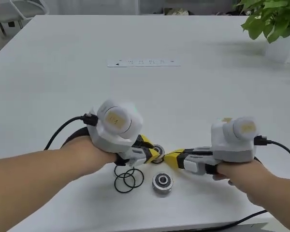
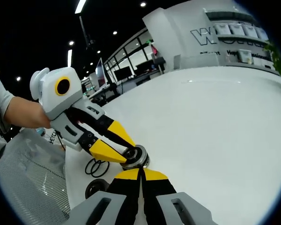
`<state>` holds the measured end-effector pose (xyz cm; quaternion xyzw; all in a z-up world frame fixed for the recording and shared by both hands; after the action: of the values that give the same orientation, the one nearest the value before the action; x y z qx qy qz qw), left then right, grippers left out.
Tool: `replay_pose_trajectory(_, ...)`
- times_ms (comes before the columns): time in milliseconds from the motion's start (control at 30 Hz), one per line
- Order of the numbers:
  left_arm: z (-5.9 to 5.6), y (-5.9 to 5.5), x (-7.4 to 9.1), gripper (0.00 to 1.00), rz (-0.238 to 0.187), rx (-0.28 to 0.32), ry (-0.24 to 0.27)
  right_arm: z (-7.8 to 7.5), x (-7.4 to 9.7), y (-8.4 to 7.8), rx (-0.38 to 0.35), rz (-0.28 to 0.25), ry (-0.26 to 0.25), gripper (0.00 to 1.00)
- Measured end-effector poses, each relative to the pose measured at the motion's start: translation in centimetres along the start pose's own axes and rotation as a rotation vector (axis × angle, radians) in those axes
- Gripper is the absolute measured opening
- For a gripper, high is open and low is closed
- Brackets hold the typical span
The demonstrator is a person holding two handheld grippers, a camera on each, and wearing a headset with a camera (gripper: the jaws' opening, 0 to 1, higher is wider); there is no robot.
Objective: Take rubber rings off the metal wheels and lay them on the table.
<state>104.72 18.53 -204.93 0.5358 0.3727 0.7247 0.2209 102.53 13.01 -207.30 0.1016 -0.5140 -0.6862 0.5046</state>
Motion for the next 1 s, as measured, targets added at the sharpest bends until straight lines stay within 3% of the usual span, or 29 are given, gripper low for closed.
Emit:
replay_pose_trajectory(533,-0.1,0.0,0.0,0.07,0.002,0.001,0.007,0.2,0.5,1.1,-0.087,-0.100,-0.013,0.00)
replay_pose_trajectory(700,-0.1,0.0,0.0,0.07,0.001,0.004,0.013,0.9,0.4,1.3,-0.090,-0.102,0.008,0.00)
replay_pose_trajectory(1000,-0.1,0.0,0.0,0.07,0.002,0.002,0.016,0.8,0.4,1.4,-0.065,-0.096,-0.009,0.00)
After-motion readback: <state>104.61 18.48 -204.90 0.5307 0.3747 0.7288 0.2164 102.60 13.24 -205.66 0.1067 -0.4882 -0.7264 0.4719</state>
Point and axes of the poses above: the centre of the closed fingertips' face, and the gripper's own axes: x roughly backward along the fingers, z roughly to its left, y roughly out of its top, the point moved 3 cm from there along x, roughly backward along the fingers, and after that the axes turned 9 degrees about y, right-handed, at the moved point
